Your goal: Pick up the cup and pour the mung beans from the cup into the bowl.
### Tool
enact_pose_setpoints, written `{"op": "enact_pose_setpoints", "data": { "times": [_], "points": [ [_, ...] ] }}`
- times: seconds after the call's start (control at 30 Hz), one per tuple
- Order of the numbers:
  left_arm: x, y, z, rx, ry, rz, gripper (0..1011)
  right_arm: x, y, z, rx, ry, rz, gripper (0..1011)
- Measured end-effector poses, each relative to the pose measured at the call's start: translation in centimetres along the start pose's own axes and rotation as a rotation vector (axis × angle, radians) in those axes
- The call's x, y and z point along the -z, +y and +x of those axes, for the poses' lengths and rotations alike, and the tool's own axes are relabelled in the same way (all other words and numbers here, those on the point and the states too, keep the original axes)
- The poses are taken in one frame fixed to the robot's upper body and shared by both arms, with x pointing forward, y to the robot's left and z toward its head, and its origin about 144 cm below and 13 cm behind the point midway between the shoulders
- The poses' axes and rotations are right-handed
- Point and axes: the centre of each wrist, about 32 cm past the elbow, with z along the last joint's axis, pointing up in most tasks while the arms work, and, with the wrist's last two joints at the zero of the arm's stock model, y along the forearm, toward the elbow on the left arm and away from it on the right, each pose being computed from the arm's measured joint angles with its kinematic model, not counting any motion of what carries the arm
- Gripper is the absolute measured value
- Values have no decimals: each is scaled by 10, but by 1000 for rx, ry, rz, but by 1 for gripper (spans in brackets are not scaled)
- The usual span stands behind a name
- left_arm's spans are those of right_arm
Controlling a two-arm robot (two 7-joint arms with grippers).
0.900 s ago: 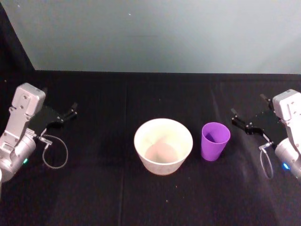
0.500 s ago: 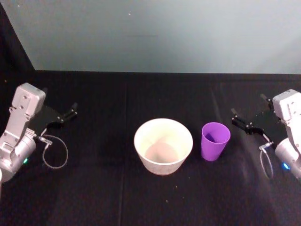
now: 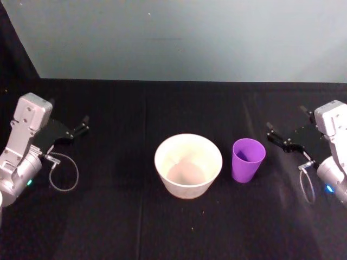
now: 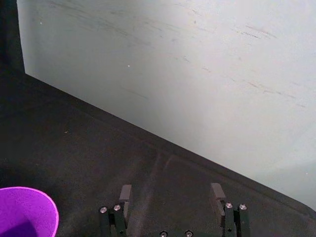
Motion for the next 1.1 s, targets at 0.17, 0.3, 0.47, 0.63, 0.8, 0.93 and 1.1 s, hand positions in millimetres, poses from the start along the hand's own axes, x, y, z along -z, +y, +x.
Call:
{"op": "enact_pose_setpoints", "data": {
  "times": [0.17, 0.3, 0.47, 0.63, 0.8, 0.93, 1.1],
  "points": [
    [0, 0, 0, 0, 0, 0, 1000, 0, 0, 0, 0, 0, 0, 1003],
    [0, 0, 0, 0, 0, 0, 1000, 0, 0, 0, 0, 0, 0, 1003],
    [0, 0, 0, 0, 0, 0, 1000, 0, -1, 1, -1, 4, 6, 1003],
    [0, 0, 0, 0, 0, 0, 1000, 5, -14, 7, -14, 34, 32, 1002],
    [0, 0, 0, 0, 0, 0, 1000, 16, -36, 11, -33, 75, 48, 1003],
    [0, 0, 0, 0, 0, 0, 1000, 25, -51, 13, -66, 112, 64, 1003],
    [0, 0, 0, 0, 0, 0, 1000, 38, -65, 16, -160, 184, 82, 1003]
  ]
}}
